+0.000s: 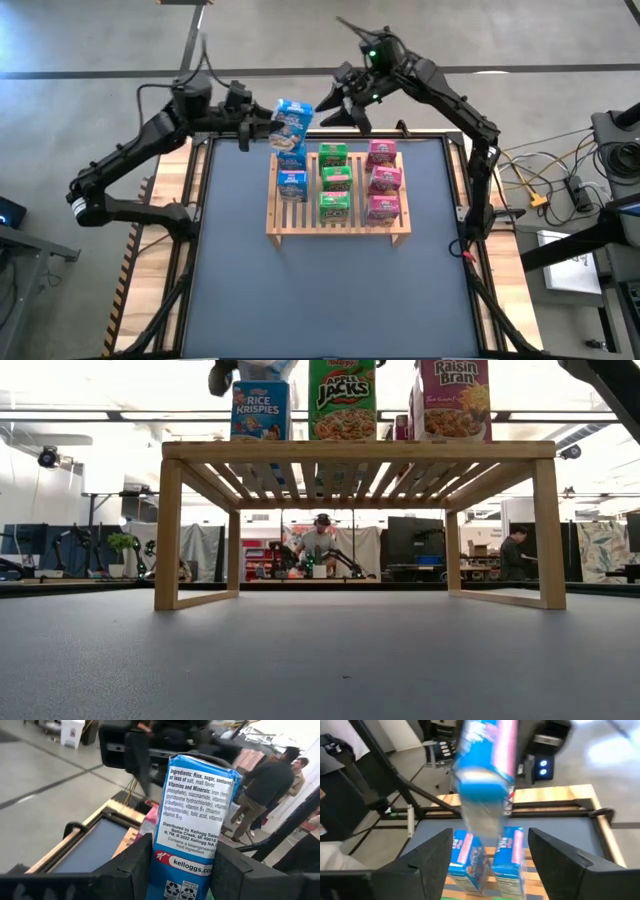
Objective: Stack cereal on shelf
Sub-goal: Put the blue cereal box on the shelf aligned with the other blue cereal boxes
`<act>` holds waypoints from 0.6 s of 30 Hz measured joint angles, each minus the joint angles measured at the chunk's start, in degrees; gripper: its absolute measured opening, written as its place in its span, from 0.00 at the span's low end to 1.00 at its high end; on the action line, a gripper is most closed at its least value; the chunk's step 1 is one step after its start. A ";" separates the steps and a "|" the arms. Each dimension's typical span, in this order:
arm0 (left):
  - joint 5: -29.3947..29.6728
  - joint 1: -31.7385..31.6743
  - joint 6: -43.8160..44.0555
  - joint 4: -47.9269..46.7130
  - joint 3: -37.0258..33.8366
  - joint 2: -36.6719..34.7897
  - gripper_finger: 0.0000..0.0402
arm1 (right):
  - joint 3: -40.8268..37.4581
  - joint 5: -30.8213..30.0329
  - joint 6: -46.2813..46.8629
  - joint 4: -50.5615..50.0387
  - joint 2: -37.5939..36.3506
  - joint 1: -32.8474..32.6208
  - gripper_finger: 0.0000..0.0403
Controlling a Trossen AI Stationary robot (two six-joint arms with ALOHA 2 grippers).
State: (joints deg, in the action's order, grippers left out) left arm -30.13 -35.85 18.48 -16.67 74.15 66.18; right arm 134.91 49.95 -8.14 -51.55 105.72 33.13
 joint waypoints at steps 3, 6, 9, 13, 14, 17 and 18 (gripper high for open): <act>-0.05 0.65 -0.04 -0.19 0.00 -3.15 0.36 | 0.02 -0.13 -0.70 0.02 -1.72 1.93 0.65; 0.33 2.09 -1.09 -0.74 0.00 -6.87 0.36 | 0.02 -0.34 -1.45 0.84 -3.52 4.25 0.66; 4.55 5.98 -2.01 -0.47 -1.76 -11.06 0.35 | 0.04 -0.37 -0.28 2.65 -5.10 6.67 0.65; 13.72 14.93 -1.03 10.28 -10.83 -16.70 0.35 | 0.07 -0.42 2.33 5.43 -6.80 9.57 0.62; 16.11 17.52 -0.79 13.97 -13.73 -17.92 0.35 | 0.07 -0.43 2.89 6.18 -7.10 10.18 0.62; 22.20 25.01 -1.42 24.55 -22.05 -21.13 0.35 | 0.09 -0.42 4.92 8.20 -7.57 11.16 0.61; 23.59 27.34 -2.12 27.19 -24.47 -21.89 0.35 | 0.09 -0.42 5.69 8.93 -7.67 11.25 0.61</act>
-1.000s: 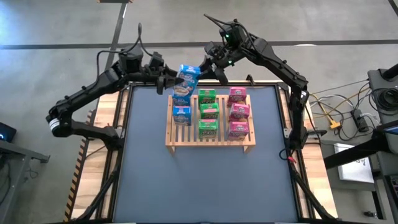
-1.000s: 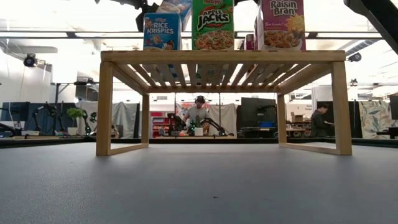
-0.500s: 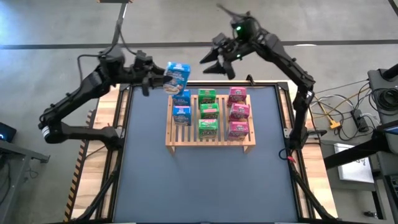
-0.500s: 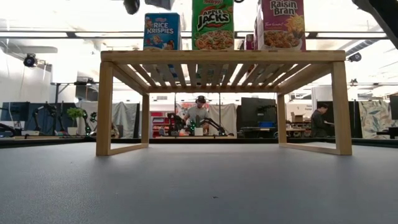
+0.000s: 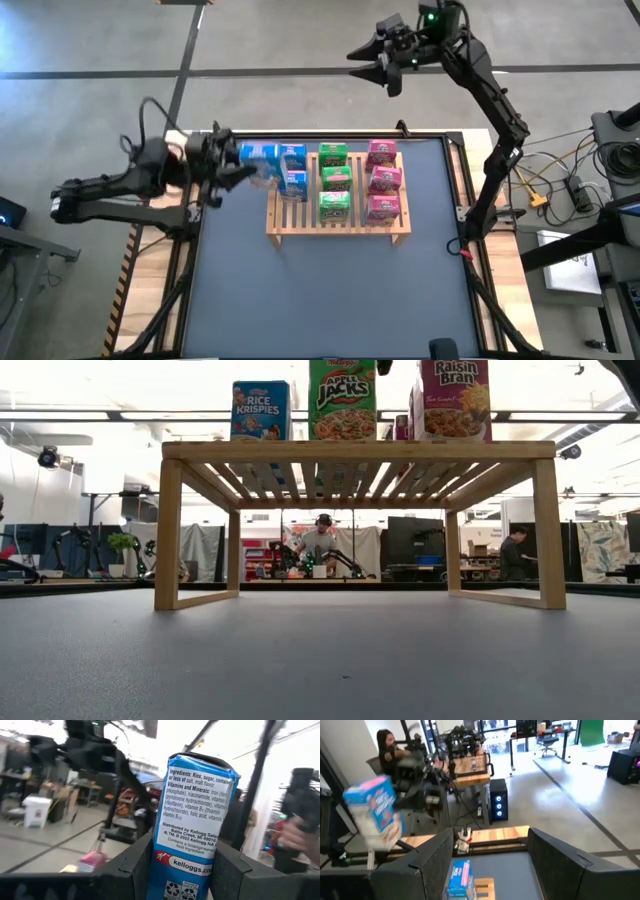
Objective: Stack cereal on shelf
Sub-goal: Put the blue cereal box on the shelf aligned with the other blue cereal boxes
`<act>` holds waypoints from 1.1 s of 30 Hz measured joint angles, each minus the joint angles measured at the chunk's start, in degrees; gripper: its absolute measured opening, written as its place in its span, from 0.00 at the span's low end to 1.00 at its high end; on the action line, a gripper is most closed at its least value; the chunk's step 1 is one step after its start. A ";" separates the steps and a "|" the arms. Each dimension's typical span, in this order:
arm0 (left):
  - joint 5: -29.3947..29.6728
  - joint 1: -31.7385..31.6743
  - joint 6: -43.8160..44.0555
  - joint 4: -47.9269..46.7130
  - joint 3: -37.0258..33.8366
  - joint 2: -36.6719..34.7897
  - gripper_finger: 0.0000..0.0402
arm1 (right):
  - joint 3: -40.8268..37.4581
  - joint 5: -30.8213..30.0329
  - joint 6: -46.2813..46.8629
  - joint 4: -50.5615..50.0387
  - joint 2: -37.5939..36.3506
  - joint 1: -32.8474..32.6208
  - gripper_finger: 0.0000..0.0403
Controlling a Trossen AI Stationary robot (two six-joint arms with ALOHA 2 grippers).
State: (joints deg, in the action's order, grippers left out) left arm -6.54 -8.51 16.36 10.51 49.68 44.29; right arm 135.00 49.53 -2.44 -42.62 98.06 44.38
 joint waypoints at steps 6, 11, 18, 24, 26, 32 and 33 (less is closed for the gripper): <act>4.16 10.02 -10.68 7.88 -10.19 -0.96 0.35 | 0.00 -0.01 3.87 3.73 -0.02 0.17 0.61; 6.10 12.78 -13.75 8.12 -13.00 -0.06 0.35 | 0.00 -0.09 5.72 4.35 0.20 0.17 0.61; 8.87 12.82 -12.33 9.03 -17.36 -0.04 0.35 | 0.00 -0.12 7.41 4.16 0.20 0.15 0.60; 9.00 12.82 -9.84 16.80 -22.37 0.53 0.35 | 0.00 -0.16 7.42 4.06 0.20 0.15 0.60; 9.15 12.82 -9.66 18.20 -23.95 1.41 0.35 | 0.00 -0.18 7.41 3.88 0.20 0.15 0.60; 10.70 12.82 -8.94 26.26 -27.61 5.59 0.35 | 0.00 -0.73 7.41 3.88 0.20 0.15 0.60; 11.39 12.82 -8.95 27.52 -27.75 6.37 0.35 | 0.00 -1.10 7.41 3.88 0.20 0.15 0.60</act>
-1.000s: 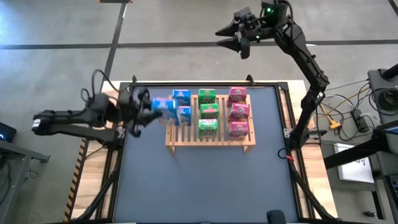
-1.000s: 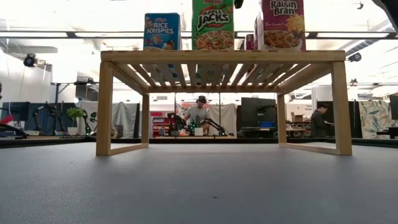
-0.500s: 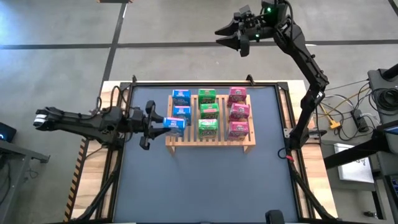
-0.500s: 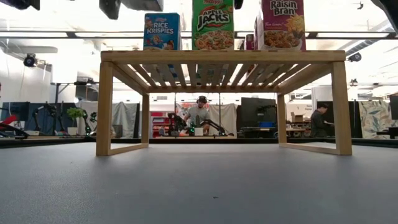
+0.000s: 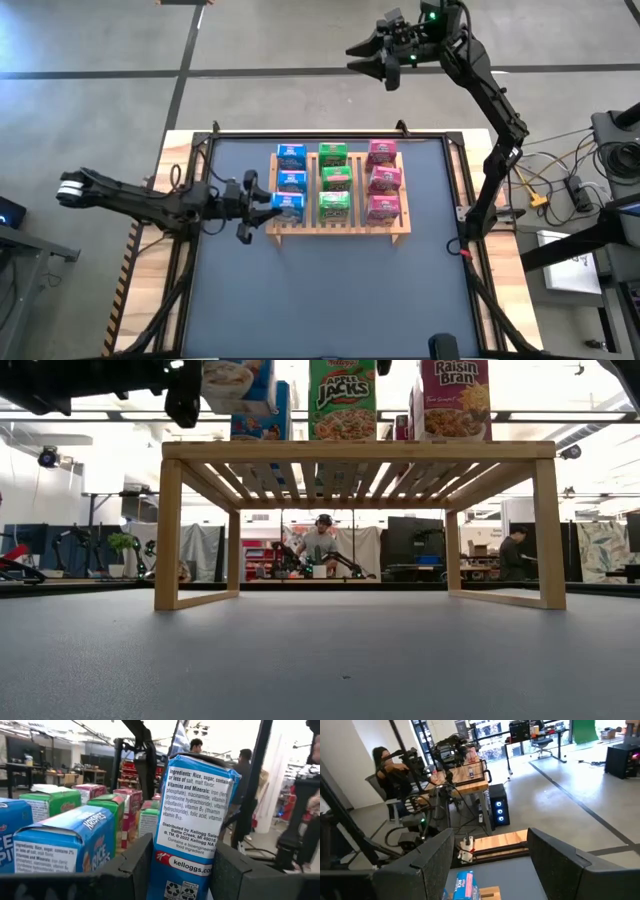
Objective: Stack cereal on shelf
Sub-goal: Put the blue cereal box on the shelf aligned with the other blue cereal boxes
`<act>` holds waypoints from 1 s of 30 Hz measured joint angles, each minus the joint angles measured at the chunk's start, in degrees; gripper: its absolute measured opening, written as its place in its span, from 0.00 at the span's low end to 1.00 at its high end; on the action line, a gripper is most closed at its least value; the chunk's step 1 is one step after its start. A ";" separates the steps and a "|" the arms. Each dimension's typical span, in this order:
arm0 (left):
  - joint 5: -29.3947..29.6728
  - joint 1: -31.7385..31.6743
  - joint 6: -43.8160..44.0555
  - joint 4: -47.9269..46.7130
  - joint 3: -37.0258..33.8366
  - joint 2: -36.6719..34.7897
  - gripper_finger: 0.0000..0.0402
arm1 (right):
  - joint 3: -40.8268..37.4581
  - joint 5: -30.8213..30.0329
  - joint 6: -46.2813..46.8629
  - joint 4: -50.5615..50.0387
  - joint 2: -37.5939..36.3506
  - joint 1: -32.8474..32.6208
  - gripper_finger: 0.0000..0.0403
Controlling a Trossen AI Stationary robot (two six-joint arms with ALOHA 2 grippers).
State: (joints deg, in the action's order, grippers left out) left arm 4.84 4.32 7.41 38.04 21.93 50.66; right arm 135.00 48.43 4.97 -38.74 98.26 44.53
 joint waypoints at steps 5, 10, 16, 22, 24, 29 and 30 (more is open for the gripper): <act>1.35 0.01 -0.76 1.42 0.00 3.29 0.35 | 0.00 -0.72 -0.25 0.02 0.00 0.02 0.59; 2.30 1.35 -0.68 3.05 0.00 6.17 0.35 | 0.00 -2.21 -0.92 0.02 0.00 0.24 0.59; 6.81 3.98 -1.24 3.11 0.00 7.43 0.35 | 0.00 -2.35 -1.11 0.02 0.00 0.79 0.59; 8.22 4.33 -1.82 3.08 -0.69 6.93 0.35 | -0.02 -2.54 -1.53 0.02 0.02 0.79 0.59; 8.24 4.52 -1.06 3.13 -1.46 6.49 0.35 | -0.02 -2.57 -1.53 0.02 0.04 0.79 0.58; 8.21 4.66 0.48 3.10 -4.45 3.26 0.35 | -0.02 -2.58 -1.52 0.00 0.07 0.79 0.58; 8.23 4.66 0.56 3.08 -4.93 2.50 0.35 | -0.02 -2.59 -1.53 0.00 0.07 0.79 0.58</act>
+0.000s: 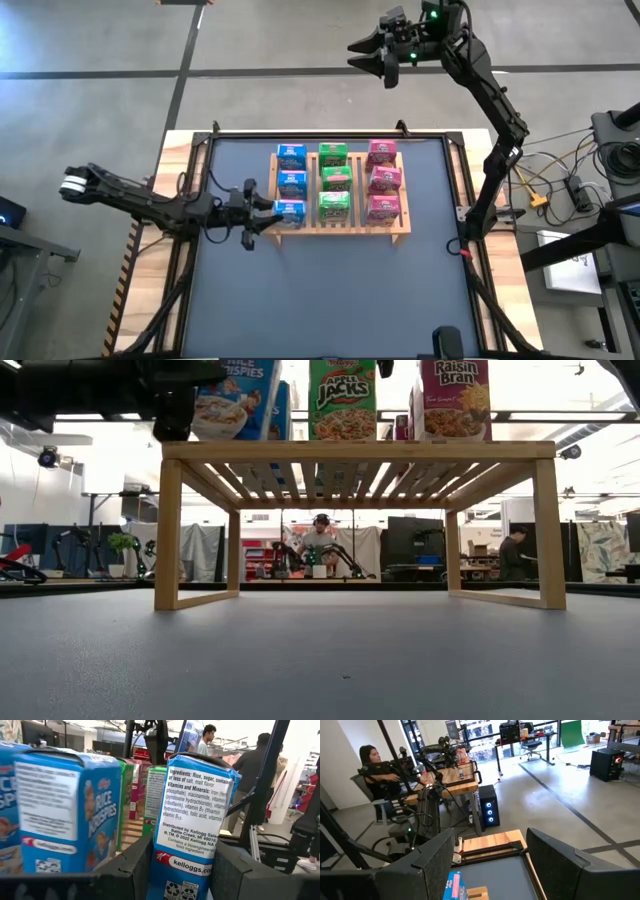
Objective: Stack cereal on shelf
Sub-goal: Put the blue cereal box on the shelf aligned with the other blue cereal boxes
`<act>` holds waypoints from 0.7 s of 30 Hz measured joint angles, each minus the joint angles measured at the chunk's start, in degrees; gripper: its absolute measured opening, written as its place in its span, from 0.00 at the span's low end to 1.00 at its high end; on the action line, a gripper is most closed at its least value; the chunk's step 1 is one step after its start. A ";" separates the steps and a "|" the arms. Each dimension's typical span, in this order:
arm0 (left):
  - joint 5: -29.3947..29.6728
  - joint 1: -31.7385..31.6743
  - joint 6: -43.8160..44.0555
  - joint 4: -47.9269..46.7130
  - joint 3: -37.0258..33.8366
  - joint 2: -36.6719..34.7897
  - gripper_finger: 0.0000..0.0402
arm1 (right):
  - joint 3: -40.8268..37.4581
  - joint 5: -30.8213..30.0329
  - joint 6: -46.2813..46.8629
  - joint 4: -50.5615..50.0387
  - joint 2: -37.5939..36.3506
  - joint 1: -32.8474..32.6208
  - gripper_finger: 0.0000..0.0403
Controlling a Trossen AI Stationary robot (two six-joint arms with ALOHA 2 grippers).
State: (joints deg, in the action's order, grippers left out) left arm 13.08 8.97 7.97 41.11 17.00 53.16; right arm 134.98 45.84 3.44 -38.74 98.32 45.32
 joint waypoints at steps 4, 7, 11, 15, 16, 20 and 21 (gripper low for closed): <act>0.09 0.00 -0.01 0.06 -1.17 -2.05 0.35 | -0.10 -0.91 -0.18 0.00 0.00 0.00 0.59; 0.07 0.00 -0.12 0.08 -1.40 -2.50 0.35 | -0.20 -1.05 -0.35 0.00 0.02 0.00 0.59; 0.07 -0.02 -0.31 0.11 -1.38 -1.99 0.35 | -0.31 -1.04 -0.44 -0.01 0.02 0.00 0.58; 0.05 -0.02 -1.53 0.22 -0.98 -1.23 0.35 | -0.39 -1.04 -0.44 0.02 0.02 0.00 0.58; 0.05 -0.02 -1.66 0.27 -0.95 -1.09 0.35 | -0.39 -1.03 -0.44 0.02 0.02 0.00 0.58; 0.06 -0.07 -2.47 2.46 -0.95 -0.73 0.35 | -0.41 -1.03 -0.44 0.01 0.02 -0.01 0.58; 0.10 -0.07 -3.12 2.79 -0.95 -0.75 0.35 | -0.39 -1.03 -0.44 0.01 0.02 -0.02 0.58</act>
State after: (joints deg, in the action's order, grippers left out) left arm 13.17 8.91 4.85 43.90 16.05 52.41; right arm 134.58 44.82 3.01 -38.73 98.35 45.30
